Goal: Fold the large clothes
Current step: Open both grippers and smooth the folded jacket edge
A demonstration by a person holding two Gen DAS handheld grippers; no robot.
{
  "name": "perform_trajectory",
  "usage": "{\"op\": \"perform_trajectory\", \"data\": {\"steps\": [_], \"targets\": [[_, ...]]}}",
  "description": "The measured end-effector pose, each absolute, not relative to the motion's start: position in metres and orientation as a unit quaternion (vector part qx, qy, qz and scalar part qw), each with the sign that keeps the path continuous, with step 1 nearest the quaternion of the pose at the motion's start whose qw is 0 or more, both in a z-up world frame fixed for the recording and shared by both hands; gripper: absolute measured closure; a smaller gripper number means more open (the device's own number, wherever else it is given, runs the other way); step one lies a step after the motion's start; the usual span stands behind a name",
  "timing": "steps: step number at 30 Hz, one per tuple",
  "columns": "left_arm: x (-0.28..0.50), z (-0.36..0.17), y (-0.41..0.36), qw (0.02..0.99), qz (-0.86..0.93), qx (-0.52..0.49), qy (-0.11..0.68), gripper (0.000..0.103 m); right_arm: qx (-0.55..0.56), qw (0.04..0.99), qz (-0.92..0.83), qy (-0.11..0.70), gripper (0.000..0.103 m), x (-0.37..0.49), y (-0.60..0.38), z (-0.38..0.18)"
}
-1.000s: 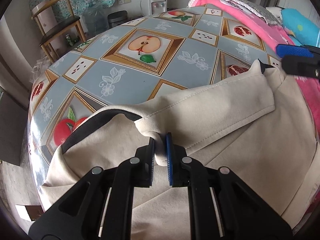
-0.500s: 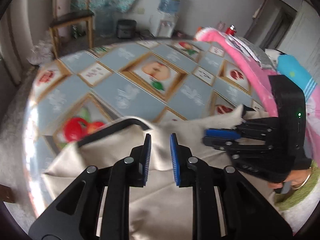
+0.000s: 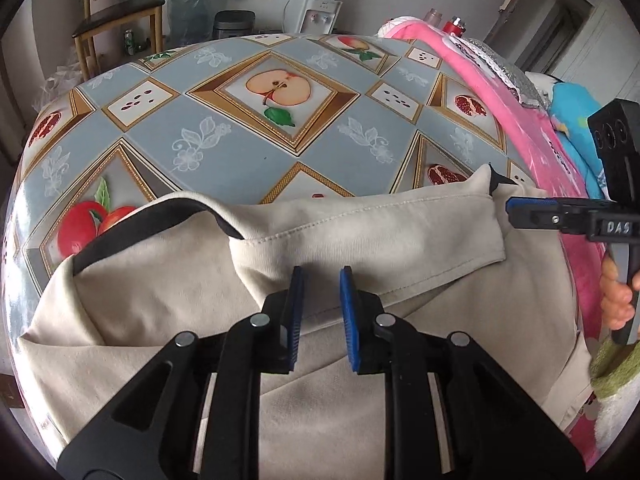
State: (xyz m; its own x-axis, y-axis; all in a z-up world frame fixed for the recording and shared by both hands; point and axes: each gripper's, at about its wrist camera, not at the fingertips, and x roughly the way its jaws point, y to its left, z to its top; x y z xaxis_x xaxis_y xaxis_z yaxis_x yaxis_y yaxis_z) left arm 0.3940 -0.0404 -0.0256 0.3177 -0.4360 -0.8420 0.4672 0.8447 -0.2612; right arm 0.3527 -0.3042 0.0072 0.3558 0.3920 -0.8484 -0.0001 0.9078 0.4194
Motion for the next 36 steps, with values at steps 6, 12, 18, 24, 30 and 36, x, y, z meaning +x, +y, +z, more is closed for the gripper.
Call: {"op": "perform_trajectory", "data": {"steps": [6, 12, 18, 24, 30, 36], "targets": [[0.392, -0.025, -0.036, 0.815, -0.282, 0.007, 0.507, 0.084, 0.163, 0.784, 0.142, 0.581, 0.070, 0.363, -0.276, -0.020], [0.391, -0.024, -0.039, 0.816, -0.281, 0.014, 0.505, 0.084, 0.078, 0.811, 0.092, 0.572, 0.090, 0.377, -0.260, -0.015], [0.388, -0.024, -0.041, 0.821, -0.278, 0.024, 0.498, 0.084, 0.023, 0.822, 0.043, 0.567, 0.063, 0.357, -0.257, -0.001], [0.388, -0.025, -0.039, 0.822, -0.281, 0.018, 0.495, 0.084, 0.079, 0.862, 0.057, 0.497, 0.062, 0.337, -0.253, 0.041], [0.387, -0.025, -0.037, 0.823, -0.282, 0.014, 0.493, 0.084, 0.026, 0.852, 0.091, 0.514, 0.062, 0.366, -0.190, -0.001], [0.388, -0.025, -0.036, 0.822, -0.289, 0.009, 0.491, 0.084, 0.031, 0.856, 0.094, 0.507, 0.062, 0.355, -0.190, -0.001]]}}
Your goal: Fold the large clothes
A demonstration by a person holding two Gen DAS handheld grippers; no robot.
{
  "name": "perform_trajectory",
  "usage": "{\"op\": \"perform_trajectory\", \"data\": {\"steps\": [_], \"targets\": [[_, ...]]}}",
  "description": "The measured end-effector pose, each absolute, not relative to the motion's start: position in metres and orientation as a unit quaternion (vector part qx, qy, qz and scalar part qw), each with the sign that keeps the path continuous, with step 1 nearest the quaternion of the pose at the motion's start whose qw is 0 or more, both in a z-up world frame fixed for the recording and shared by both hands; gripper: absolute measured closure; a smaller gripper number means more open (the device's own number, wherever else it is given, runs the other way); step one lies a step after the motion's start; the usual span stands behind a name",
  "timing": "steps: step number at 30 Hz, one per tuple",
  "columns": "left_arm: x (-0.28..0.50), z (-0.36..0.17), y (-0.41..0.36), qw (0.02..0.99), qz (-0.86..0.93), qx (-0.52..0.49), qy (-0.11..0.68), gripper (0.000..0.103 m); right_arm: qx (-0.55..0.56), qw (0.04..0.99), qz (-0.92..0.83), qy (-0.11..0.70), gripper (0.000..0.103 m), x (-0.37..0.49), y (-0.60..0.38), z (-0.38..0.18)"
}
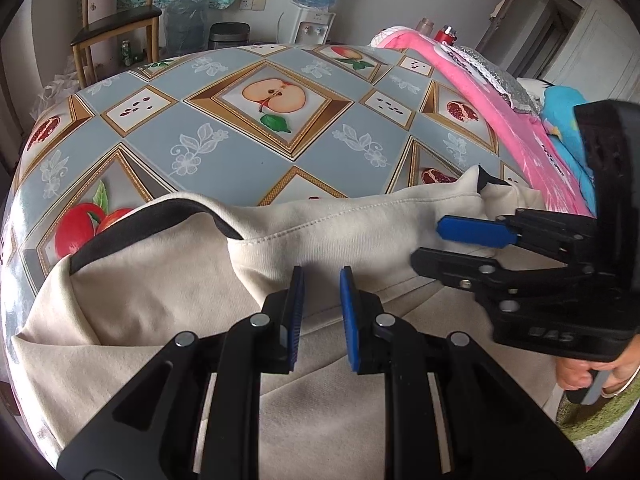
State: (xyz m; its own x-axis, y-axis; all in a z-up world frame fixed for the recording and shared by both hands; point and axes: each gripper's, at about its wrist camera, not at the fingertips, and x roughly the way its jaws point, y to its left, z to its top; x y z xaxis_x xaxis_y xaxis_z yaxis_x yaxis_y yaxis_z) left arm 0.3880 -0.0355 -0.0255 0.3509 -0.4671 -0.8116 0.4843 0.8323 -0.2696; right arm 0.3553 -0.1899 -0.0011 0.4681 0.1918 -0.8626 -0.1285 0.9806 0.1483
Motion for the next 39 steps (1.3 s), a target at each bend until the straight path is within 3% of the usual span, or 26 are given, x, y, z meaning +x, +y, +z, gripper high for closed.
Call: {"op": "perform_trajectory", "data": {"steps": [5, 12, 17, 24, 34, 38, 39], "targets": [[0.389, -0.026, -0.034, 0.820, -0.291, 0.002, 0.493, 0.084, 0.017, 0.858, 0.097, 0.504, 0.061, 0.352, -0.193, -0.014], [0.396, -0.013, -0.017, 0.826, -0.271, -0.025, 0.493, 0.080, 0.042, 0.868, 0.070, 0.489, 0.059, 0.344, -0.213, 0.013], [0.403, -0.027, -0.016, 0.821, -0.247, -0.010, 0.515, 0.077, 0.036, 0.856, 0.060, 0.512, 0.059, 0.347, -0.226, -0.012], [0.401, -0.011, -0.010, 0.835, -0.236, -0.006, 0.496, 0.077, 0.054, 0.871, 0.067, 0.484, 0.059, 0.348, -0.219, 0.024], [0.403, -0.023, -0.038, 0.834, -0.206, 0.057, 0.510, 0.076, -0.021, 0.867, 0.064, 0.494, 0.057, 0.369, -0.175, -0.001], [0.397, -0.013, -0.027, 0.837, -0.205, 0.041, 0.506, 0.076, -0.018, 0.864, 0.049, 0.500, 0.050, 0.353, -0.185, 0.023], [0.393, -0.008, -0.024, 0.838, -0.205, 0.039, 0.504, 0.076, -0.013, 0.866, 0.055, 0.497, 0.039, 0.342, -0.190, 0.034]]}}
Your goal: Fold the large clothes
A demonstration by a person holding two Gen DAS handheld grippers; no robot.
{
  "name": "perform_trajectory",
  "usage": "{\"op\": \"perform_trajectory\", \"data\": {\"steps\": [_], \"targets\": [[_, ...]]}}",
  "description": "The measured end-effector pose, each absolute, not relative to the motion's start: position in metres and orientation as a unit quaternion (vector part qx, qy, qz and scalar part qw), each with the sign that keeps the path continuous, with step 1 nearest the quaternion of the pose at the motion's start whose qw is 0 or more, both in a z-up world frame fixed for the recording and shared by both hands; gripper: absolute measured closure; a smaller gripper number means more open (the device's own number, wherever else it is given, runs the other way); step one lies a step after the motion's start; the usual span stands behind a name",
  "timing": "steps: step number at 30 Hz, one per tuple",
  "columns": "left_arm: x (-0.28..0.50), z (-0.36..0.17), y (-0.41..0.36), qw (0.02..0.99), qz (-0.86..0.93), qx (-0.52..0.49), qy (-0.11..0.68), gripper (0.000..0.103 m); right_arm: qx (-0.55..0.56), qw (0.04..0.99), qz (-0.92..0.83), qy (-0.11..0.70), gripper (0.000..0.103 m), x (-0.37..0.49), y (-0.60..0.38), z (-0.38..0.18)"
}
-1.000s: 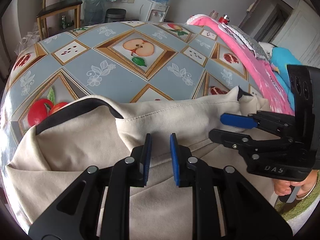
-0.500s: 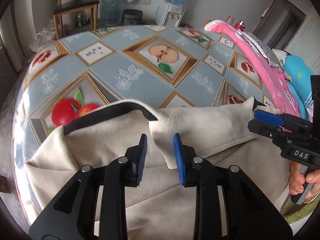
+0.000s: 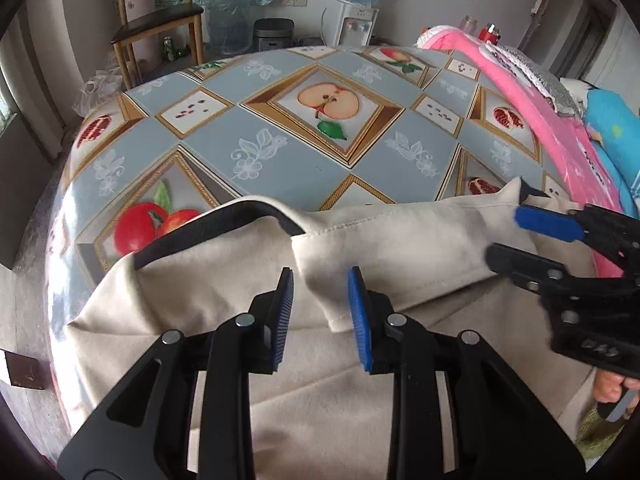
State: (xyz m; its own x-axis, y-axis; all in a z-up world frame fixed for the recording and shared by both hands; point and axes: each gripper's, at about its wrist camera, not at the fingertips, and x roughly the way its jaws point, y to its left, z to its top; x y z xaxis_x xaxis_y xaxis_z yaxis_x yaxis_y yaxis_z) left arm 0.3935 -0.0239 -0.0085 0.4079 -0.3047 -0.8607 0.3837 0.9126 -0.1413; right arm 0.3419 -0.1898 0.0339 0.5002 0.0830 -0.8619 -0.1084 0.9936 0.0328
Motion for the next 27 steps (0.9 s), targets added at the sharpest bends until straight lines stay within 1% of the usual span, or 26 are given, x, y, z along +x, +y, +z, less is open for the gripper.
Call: {"op": "perform_trajectory", "data": {"steps": [2, 3, 4, 5, 7, 10, 14, 18, 24, 27], "targets": [[0.382, 0.006, -0.016, 0.840, -0.211, 0.034, 0.498, 0.068, -0.008, 0.871, 0.057, 0.488, 0.025, 0.322, -0.198, 0.050], [0.373, 0.016, -0.011, 0.842, -0.219, 0.030, 0.493, 0.060, -0.008, 0.874, 0.058, 0.482, 0.021, 0.310, -0.202, 0.059], [0.365, 0.023, -0.007, 0.842, -0.222, 0.023, 0.491, 0.056, -0.008, 0.878, 0.058, 0.475, 0.019, 0.294, -0.208, 0.069], [0.355, 0.032, -0.001, 0.845, -0.229, 0.022, 0.483, 0.053, -0.007, 0.880, 0.056, 0.471, 0.015, 0.282, -0.213, 0.075], [0.332, 0.048, 0.009, 0.852, -0.236, 0.020, 0.468, 0.043, 0.002, 0.883, 0.048, 0.467, 0.014, 0.251, -0.225, 0.082], [0.295, 0.062, 0.026, 0.854, -0.243, 0.010, 0.460, 0.034, 0.025, 0.881, 0.039, 0.471, 0.014, 0.211, -0.239, 0.082], [0.252, 0.066, 0.042, 0.854, -0.241, 0.016, 0.461, 0.030, 0.066, 0.878, 0.027, 0.473, 0.014, 0.153, -0.249, 0.076], [0.206, 0.060, 0.059, 0.859, -0.222, 0.036, 0.460, 0.030, 0.095, 0.870, 0.031, 0.482, 0.014, 0.116, -0.243, 0.061], [0.152, 0.037, 0.085, 0.863, -0.188, 0.045, 0.466, 0.030, 0.111, 0.857, 0.048, 0.501, 0.014, 0.096, -0.217, 0.030], [0.137, 0.025, 0.095, 0.866, -0.170, 0.049, 0.468, 0.030, 0.085, 0.857, 0.045, 0.505, 0.014, 0.096, -0.200, 0.018]]}}
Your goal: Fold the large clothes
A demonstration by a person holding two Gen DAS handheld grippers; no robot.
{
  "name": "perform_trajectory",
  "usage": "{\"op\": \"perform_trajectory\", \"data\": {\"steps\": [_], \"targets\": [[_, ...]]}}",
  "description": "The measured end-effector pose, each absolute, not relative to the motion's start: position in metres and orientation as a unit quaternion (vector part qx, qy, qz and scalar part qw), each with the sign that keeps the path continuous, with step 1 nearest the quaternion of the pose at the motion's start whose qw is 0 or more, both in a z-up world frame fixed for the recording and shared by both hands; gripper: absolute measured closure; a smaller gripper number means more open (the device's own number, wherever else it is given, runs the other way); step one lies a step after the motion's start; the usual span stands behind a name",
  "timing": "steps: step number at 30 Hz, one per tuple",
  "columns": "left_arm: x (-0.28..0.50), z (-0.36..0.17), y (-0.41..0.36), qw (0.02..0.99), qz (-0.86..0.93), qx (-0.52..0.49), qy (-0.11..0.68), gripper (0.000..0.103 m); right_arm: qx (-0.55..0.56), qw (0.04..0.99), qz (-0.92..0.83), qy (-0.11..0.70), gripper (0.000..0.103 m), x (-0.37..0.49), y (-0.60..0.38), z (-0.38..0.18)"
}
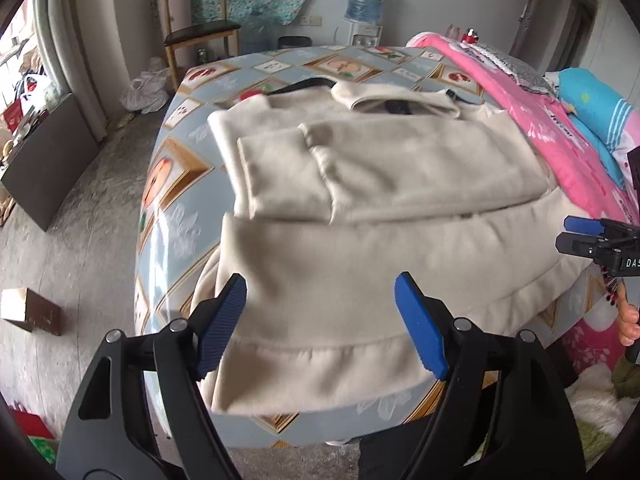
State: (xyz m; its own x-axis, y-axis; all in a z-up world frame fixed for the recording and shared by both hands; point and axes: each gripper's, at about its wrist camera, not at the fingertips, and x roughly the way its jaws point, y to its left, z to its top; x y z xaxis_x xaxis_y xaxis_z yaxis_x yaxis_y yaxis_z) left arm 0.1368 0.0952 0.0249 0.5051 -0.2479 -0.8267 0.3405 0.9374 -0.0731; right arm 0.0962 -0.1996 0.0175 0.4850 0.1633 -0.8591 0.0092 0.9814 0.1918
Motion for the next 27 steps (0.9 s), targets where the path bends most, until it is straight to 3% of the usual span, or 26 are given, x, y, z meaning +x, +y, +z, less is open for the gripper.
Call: {"op": "perform_trajectory", "data": {"steps": [3, 9, 15, 20, 23, 27], "targets": [[0.130, 0.018, 0.103, 0.879, -0.145, 0.058, 0.450, 0.031, 0.053, 0.860, 0.049, 0.505, 0.014, 0.099, -0.186, 0.008], [0.147, 0.006, 0.122, 0.885, -0.122, 0.031, 0.449, 0.047, 0.034, 0.851, 0.046, 0.522, 0.014, 0.110, -0.183, -0.016], [0.183, -0.006, 0.140, 0.872, -0.133, -0.016, 0.471, 0.052, 0.030, 0.853, 0.050, 0.518, 0.014, 0.111, -0.183, -0.016], [0.204, -0.014, 0.142, 0.860, -0.164, -0.024, 0.482, 0.067, 0.025, 0.852, 0.054, 0.520, 0.014, 0.113, -0.183, -0.016], [0.199, -0.006, 0.139, 0.863, -0.178, -0.004, 0.472, 0.079, 0.024, 0.853, 0.054, 0.519, 0.014, 0.113, -0.183, -0.017], [0.183, 0.009, 0.132, 0.866, -0.191, 0.038, 0.460, 0.080, 0.027, 0.854, 0.050, 0.517, 0.014, 0.112, -0.182, -0.017]]}}
